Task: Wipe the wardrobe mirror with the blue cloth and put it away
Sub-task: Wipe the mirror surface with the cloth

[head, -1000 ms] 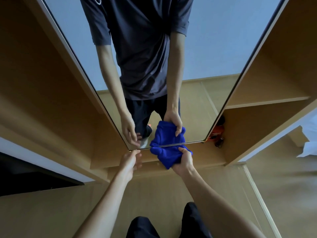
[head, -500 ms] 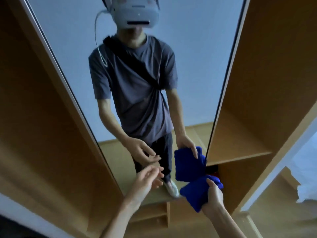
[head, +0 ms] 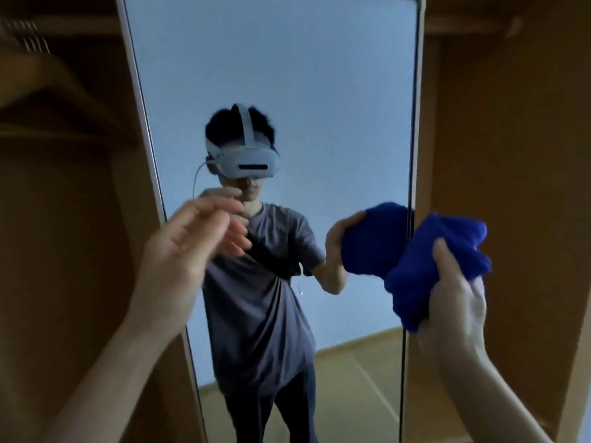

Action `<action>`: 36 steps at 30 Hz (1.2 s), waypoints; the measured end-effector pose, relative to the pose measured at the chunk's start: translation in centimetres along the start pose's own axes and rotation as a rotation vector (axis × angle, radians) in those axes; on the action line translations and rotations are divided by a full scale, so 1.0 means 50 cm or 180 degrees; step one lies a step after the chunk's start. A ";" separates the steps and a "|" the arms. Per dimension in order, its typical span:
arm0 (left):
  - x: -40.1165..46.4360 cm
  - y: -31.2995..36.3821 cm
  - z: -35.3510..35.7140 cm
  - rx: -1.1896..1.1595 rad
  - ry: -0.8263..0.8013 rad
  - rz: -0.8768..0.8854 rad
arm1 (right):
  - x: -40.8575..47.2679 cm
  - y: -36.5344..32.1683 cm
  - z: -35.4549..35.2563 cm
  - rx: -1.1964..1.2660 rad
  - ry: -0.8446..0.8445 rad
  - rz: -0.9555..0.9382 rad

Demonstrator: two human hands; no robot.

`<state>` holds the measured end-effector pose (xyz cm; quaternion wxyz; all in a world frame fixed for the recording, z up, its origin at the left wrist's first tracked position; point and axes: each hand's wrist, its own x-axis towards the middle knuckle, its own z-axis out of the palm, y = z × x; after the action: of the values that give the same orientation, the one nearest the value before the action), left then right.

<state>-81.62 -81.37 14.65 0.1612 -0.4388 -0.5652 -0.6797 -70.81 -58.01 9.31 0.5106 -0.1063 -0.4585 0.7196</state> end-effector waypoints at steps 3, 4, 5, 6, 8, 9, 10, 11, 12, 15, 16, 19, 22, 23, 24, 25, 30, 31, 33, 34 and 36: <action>0.080 0.045 -0.032 0.0203 0.0217 0.0375 | 0.056 -0.075 0.098 -0.0136 -0.0202 -0.0573; 0.103 0.058 -0.041 0.0277 0.0274 0.0469 | 0.073 -0.092 0.125 -0.0136 -0.0286 -0.0752; 0.122 0.072 -0.047 0.0362 0.0334 0.0555 | 0.088 -0.107 0.150 -0.0147 -0.0414 -0.0920; 0.140 0.084 -0.052 0.0478 0.0379 0.0649 | 0.102 -0.124 0.173 -0.0239 -0.0472 -0.1151; 0.167 0.104 -0.057 0.0867 0.0465 0.0898 | 0.124 -0.159 0.220 -0.0426 -0.0596 -0.1620; 0.177 0.113 -0.056 0.1159 0.0541 0.1041 | 0.136 -0.173 0.243 -0.0565 -0.0618 -0.1856; 0.187 0.120 -0.055 0.1521 0.0674 0.1213 | 0.148 -0.186 0.264 -0.0760 -0.0615 -0.2086; 0.200 0.124 -0.054 0.1864 0.0846 0.1377 | 0.162 -0.195 0.284 -0.0983 -0.0567 -0.2365; 0.216 0.121 -0.057 0.2054 0.1023 0.1507 | 0.179 -0.202 0.305 -0.1243 -0.0502 -0.2665; 0.259 0.105 -0.059 0.1719 0.1352 0.1403 | 0.210 -0.225 0.370 -0.2269 -0.0238 -0.3258; 0.265 0.102 -0.055 0.1412 0.1383 0.1209 | 0.213 -0.227 0.390 -0.2547 -0.0170 -0.3296; 0.266 0.092 -0.033 0.0795 0.1372 0.0620 | 0.197 -0.194 0.446 -0.3137 -0.0277 -0.3539; 0.282 0.086 -0.046 -0.0428 0.1422 0.0097 | 0.151 -0.154 0.496 -0.3421 -0.0505 -0.4259; 0.286 0.084 -0.051 -0.0830 0.1260 -0.0073 | 0.134 -0.144 0.511 -0.3403 -0.0664 -0.4424; 0.288 0.082 -0.056 -0.1039 0.1146 -0.0223 | 0.120 -0.139 0.521 -0.3361 -0.0866 -0.4507; 0.291 0.078 -0.059 -0.1106 0.1187 -0.0331 | 0.111 -0.138 0.528 -0.3297 -0.1059 -0.4546; 0.303 0.061 -0.046 -0.1067 0.1909 -0.0410 | 0.163 -0.138 0.517 -0.3171 -0.1220 -0.5693; 0.306 0.057 -0.045 -0.0944 0.1917 -0.0421 | 0.182 -0.138 0.510 -0.3239 -0.1043 -0.5863; 0.308 0.053 -0.039 -0.0690 0.1854 -0.0403 | 0.211 -0.141 0.488 -0.3324 -0.0679 -0.5796; 0.307 0.052 -0.038 -0.0624 0.1821 -0.0380 | 0.225 -0.144 0.473 -0.3362 -0.0500 -0.5660; 0.307 0.052 -0.033 -0.0423 0.1806 -0.0372 | 0.261 -0.152 0.430 -0.3489 -0.0215 -0.5251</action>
<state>-89.13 -79.43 28.27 0.2444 -0.2076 -0.4760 -0.8189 -85.29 -58.59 31.22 0.7185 0.0453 -0.6728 -0.1703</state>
